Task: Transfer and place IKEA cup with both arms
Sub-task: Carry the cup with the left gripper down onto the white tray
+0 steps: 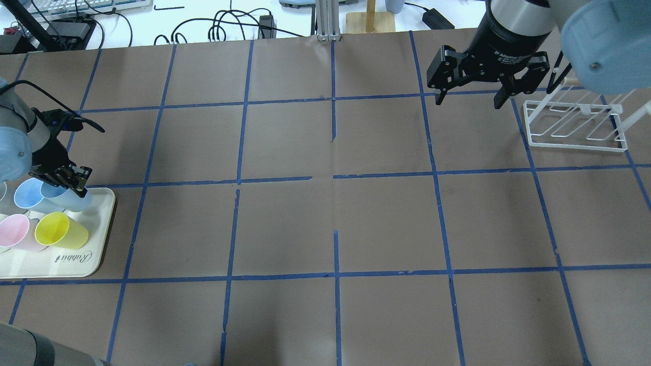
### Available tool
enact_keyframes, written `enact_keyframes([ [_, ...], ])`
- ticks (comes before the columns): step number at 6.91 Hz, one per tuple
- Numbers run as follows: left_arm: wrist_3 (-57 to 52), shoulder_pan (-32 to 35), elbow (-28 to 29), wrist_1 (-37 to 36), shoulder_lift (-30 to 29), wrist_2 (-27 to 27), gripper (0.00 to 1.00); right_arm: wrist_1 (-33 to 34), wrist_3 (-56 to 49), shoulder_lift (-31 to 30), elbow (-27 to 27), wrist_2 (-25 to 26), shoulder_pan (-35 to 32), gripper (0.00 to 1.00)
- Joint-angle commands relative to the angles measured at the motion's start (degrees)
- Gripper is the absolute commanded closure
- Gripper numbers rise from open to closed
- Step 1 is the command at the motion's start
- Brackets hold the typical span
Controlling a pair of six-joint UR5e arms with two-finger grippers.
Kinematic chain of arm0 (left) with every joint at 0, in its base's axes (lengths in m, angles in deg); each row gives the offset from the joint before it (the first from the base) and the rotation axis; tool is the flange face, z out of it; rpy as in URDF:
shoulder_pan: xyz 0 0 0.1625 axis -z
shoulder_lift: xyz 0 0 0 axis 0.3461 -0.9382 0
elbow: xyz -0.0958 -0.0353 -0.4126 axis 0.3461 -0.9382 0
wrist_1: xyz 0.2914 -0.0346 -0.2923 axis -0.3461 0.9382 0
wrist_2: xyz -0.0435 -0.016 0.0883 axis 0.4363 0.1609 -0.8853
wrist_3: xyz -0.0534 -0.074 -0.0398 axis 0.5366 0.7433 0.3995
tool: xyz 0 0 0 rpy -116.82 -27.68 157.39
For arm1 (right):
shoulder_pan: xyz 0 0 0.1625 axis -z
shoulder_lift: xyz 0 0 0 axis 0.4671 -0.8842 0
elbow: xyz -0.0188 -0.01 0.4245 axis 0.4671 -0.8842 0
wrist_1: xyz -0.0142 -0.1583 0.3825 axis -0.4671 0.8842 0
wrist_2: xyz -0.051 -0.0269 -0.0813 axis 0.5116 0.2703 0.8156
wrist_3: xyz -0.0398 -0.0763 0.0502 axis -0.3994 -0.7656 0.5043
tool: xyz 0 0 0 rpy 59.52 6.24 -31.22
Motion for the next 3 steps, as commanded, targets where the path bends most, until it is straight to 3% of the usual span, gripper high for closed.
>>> enact_keyframes([
  [1, -1.05, -0.29, -1.4, -2.51, -0.43, -0.15, 1.0, 0.0, 0.25, 0.0, 0.06, -0.07, 0.0, 0.0],
  [2, -1.92, -0.29, -1.83, -2.6, -0.52, -0.06, 0.95, 0.0, 0.25, 0.0, 0.06, -0.07, 0.0, 0.0],
  [3, -3.15, -0.29, -1.93, -2.6, -0.43, -0.06, 0.79, 0.0, 0.25, 0.09, 0.06, -0.07, 0.0, 0.0],
])
